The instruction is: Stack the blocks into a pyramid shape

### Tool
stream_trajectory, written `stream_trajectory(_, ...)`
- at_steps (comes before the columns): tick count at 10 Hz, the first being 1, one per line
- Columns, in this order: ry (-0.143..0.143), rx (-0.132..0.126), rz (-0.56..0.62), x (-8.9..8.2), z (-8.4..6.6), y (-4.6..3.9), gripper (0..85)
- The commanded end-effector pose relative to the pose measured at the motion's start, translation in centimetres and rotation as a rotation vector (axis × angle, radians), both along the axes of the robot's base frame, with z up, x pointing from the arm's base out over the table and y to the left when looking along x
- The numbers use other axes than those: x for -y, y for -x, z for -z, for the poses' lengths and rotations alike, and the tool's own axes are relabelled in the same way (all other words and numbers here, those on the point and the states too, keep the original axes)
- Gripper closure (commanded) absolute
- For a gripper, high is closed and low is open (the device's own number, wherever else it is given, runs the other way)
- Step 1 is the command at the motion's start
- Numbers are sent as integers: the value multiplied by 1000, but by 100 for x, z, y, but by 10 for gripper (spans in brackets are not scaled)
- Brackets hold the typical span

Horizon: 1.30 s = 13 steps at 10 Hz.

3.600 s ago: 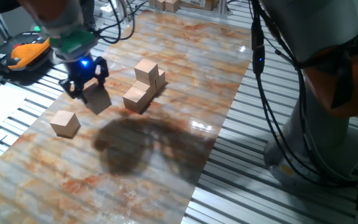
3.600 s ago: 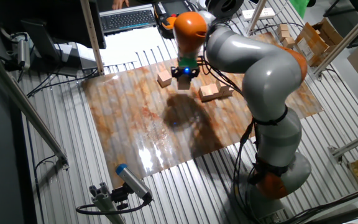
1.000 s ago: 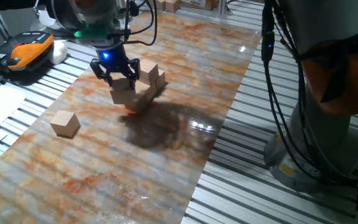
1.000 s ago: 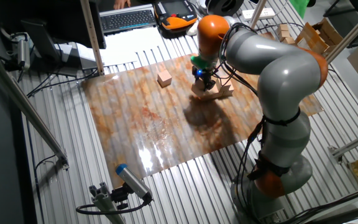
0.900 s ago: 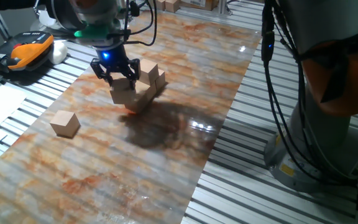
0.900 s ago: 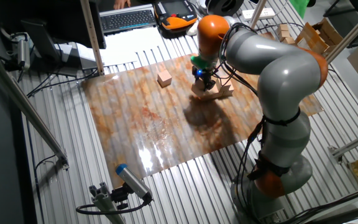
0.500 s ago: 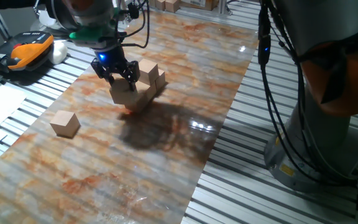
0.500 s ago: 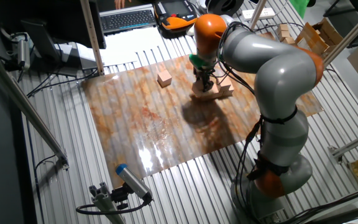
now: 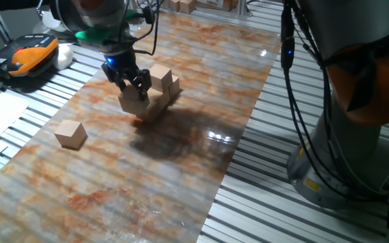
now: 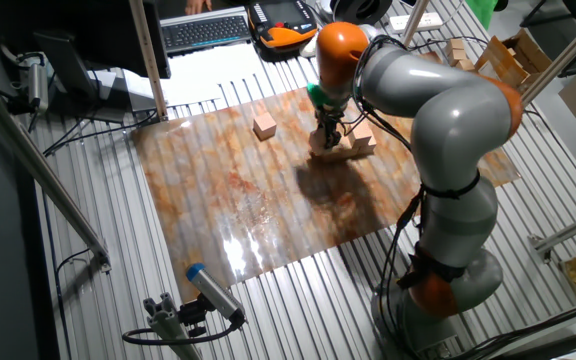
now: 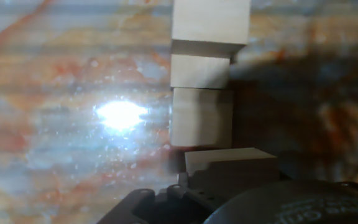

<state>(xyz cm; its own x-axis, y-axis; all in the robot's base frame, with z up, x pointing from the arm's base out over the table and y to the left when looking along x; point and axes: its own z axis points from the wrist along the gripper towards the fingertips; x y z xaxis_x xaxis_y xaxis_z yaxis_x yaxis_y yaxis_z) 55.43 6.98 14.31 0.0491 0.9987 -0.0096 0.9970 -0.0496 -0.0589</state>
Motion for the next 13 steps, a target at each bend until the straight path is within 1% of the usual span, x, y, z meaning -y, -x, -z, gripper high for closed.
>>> stream_trajectory(1,-18,30,314,-1,0,2,850)
stream_trajectory(2,-21,40,300,-1,0,2,850)
stream_trajectory(3,-31,56,287,-1,0,2,850)
stream_trajectory(5,-39,74,256,-1,0,2,850)
stream_trajectory(6,-35,71,224,-1,0,2,850)
stream_trajectory(7,-23,57,199,-1,0,2,850)
stream_trajectory(8,8,23,154,-1,0,2,850)
stream_trajectory(9,33,6,61,-1,0,2,850)
stream_trajectory(10,55,-11,1,-1,0,2,850)
stream_trajectory(11,56,-11,-11,-1,0,2,850)
stream_trajectory(12,41,5,-15,-1,0,2,850)
stream_trajectory(13,33,15,-21,-1,0,2,850)
